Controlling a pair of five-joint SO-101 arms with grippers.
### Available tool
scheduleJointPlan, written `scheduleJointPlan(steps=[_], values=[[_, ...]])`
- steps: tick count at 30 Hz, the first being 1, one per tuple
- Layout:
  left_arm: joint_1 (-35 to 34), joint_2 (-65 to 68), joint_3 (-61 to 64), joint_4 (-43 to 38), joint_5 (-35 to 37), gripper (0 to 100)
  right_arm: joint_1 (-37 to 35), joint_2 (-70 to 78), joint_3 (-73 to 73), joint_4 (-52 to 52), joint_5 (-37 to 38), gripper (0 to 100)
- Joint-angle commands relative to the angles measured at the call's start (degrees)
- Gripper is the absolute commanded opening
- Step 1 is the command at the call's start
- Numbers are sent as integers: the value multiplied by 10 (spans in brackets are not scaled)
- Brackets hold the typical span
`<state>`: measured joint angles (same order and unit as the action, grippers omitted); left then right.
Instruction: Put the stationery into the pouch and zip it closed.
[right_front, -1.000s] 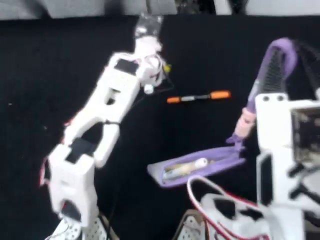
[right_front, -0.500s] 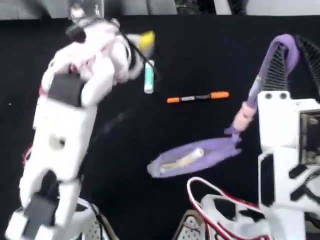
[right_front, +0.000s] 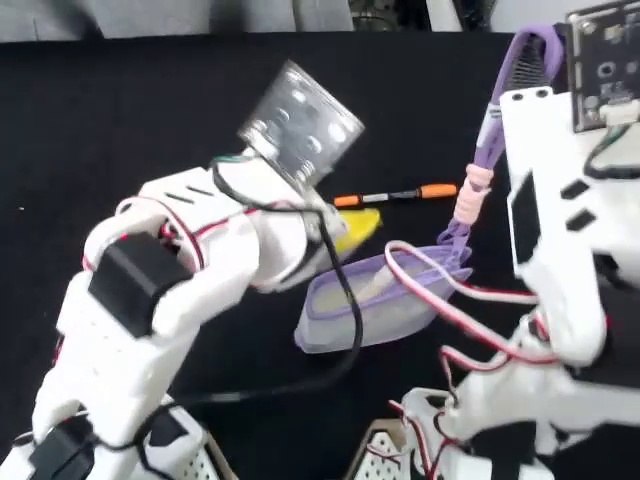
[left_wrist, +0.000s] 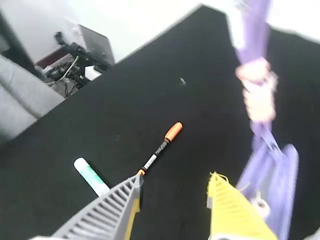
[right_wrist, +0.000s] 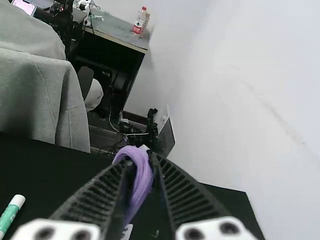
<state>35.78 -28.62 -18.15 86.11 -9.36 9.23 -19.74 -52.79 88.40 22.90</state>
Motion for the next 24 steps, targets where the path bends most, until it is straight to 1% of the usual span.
scheduleJointPlan(steps=[1,6,10,14,17,21,24], values=[[15,-18,-36,27,-57,221,-10,-3,-16,-4,-3,12],[18,-12,-30,66,-98,221,-10,-3,-16,-4,-2,12],[70,-11,-29,108,-147,221,-10,-3,-16,-4,-2,12],[92,-10,-20,116,-161,221,-10,-3,-16,-4,-1,12],[89,-10,29,84,-163,221,-10,-3,-17,-3,-1,12],[81,-10,137,30,-218,221,-10,-3,-17,-3,-1,12],[81,-10,197,-11,-237,221,-9,-4,-17,-3,0,12]])
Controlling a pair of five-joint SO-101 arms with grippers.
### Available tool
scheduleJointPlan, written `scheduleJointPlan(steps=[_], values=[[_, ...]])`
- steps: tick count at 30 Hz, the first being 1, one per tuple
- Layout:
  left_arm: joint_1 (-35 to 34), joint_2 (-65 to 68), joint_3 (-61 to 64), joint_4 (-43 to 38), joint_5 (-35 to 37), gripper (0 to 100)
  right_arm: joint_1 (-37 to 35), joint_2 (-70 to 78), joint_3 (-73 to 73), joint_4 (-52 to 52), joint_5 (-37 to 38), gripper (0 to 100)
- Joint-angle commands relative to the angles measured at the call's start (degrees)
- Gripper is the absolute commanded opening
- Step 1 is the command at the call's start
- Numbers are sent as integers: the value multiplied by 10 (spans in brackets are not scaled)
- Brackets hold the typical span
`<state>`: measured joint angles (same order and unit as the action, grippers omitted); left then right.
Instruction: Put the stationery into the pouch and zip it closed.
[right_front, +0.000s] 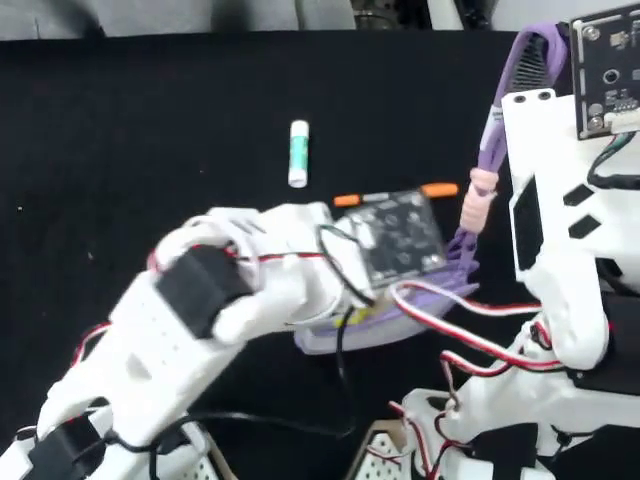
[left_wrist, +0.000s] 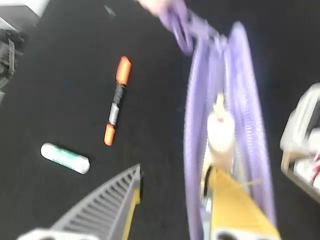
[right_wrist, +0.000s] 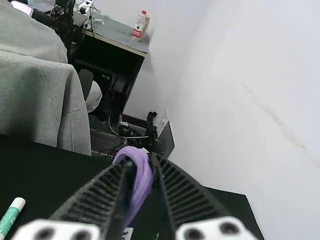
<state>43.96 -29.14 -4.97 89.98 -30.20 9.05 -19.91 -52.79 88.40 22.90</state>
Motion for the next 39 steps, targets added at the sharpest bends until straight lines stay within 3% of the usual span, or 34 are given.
scheduleJointPlan(steps=[1,15,23,35,39], values=[[1,-4,80,-61,-29,221,-7,-2,-17,-3,0,12],[65,5,238,-219,-30,220,-8,-2,-17,-2,0,12],[-18,-46,95,-173,-24,216,-6,-2,-17,-3,0,12],[-40,-215,-93,-173,100,216,-5,-2,-17,-2,0,13],[-111,-202,-129,-192,146,173,-4,-2,-17,-1,1,14]])
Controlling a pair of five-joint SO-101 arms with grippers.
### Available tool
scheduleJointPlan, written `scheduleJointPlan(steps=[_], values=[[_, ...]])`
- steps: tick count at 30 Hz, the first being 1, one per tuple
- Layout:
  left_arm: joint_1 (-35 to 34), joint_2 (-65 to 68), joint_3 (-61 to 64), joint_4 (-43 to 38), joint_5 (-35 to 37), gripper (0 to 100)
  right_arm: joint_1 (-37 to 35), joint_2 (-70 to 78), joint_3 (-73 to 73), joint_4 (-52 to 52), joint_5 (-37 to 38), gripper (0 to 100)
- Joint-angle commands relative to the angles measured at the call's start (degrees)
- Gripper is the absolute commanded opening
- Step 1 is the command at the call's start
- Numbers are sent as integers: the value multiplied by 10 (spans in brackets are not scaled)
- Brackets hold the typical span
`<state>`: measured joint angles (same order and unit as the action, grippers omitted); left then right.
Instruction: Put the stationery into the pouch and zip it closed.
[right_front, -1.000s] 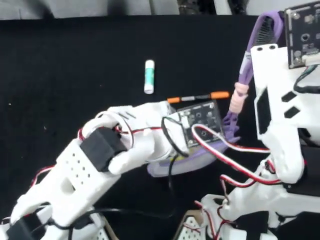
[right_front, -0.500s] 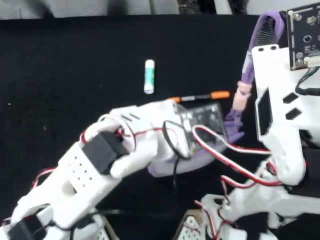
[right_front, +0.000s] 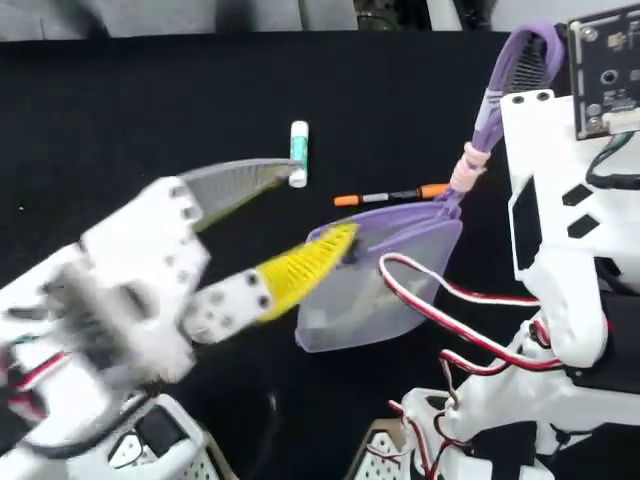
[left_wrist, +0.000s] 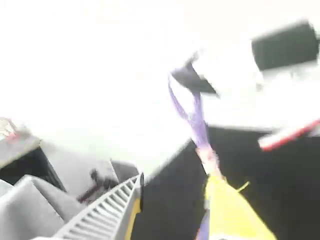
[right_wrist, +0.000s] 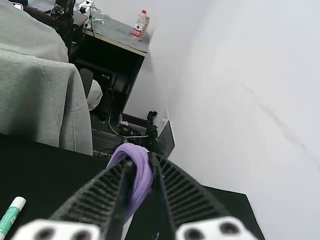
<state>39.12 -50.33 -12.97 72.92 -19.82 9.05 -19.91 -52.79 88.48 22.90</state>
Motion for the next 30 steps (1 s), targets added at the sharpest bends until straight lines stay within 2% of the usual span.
scheduleJointPlan(steps=[1,5,9,18,25,30], values=[[-93,21,-43,-40,47,155,-4,-2,-17,-2,1,14],[-200,90,4,-115,63,131,-4,-2,-15,3,14,14],[-241,170,38,-166,69,131,-4,-2,-25,19,46,14],[-238,377,103,-271,66,131,-4,-2,-94,69,47,13],[-185,569,75,-302,49,133,-4,-2,-95,69,47,13],[-153,681,20,-300,17,239,-4,-1,-95,69,47,14]])
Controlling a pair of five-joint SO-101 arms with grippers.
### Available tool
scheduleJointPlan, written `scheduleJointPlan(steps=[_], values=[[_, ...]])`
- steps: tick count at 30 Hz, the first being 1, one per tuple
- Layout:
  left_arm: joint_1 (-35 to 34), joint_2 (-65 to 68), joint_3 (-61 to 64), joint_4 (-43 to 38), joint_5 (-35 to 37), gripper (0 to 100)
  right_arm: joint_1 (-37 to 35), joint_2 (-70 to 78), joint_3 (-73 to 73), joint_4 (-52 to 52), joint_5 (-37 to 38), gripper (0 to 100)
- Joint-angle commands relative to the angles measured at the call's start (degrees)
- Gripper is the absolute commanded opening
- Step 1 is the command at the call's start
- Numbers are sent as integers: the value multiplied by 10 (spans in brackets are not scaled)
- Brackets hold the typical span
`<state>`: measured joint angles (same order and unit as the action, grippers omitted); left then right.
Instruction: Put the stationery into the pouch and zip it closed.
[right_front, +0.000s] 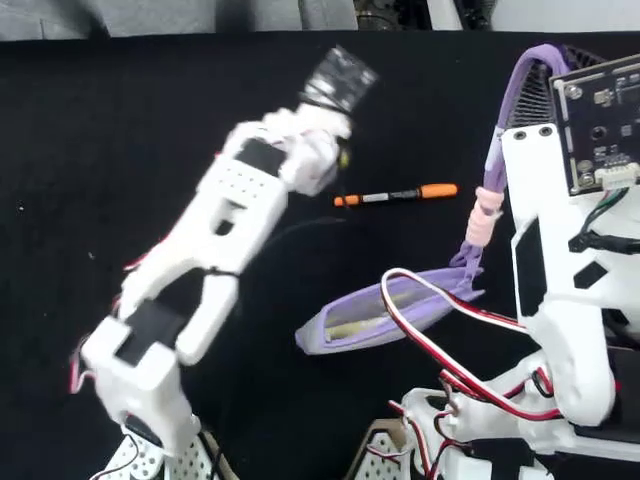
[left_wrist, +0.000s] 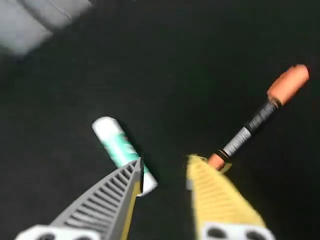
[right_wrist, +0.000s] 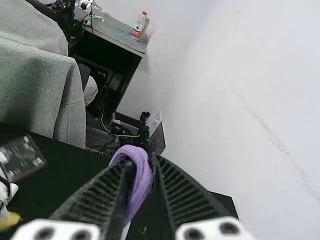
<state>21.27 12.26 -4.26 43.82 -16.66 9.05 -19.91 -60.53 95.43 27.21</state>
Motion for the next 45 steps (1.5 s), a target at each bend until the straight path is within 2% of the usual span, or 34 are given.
scheduleJointPlan(steps=[1,6,12,24,33,39,43,45], values=[[29,75,-80,-8,-16,257,-4,0,-17,0,4,14],[44,154,-130,-8,-21,256,-7,1,-16,1,4,14],[70,207,-157,33,-84,256,-8,2,-16,1,4,14],[72,330,-279,53,-84,256,-8,1,-16,1,4,14],[65,433,-479,219,-85,250,-8,0,-16,1,4,14],[71,491,-601,313,-85,29,-8,0,-16,1,4,14],[82,525,-670,373,-84,56,-8,0,-16,1,4,13],[93,535,-705,406,-84,33,-8,0,-16,1,4,13]])
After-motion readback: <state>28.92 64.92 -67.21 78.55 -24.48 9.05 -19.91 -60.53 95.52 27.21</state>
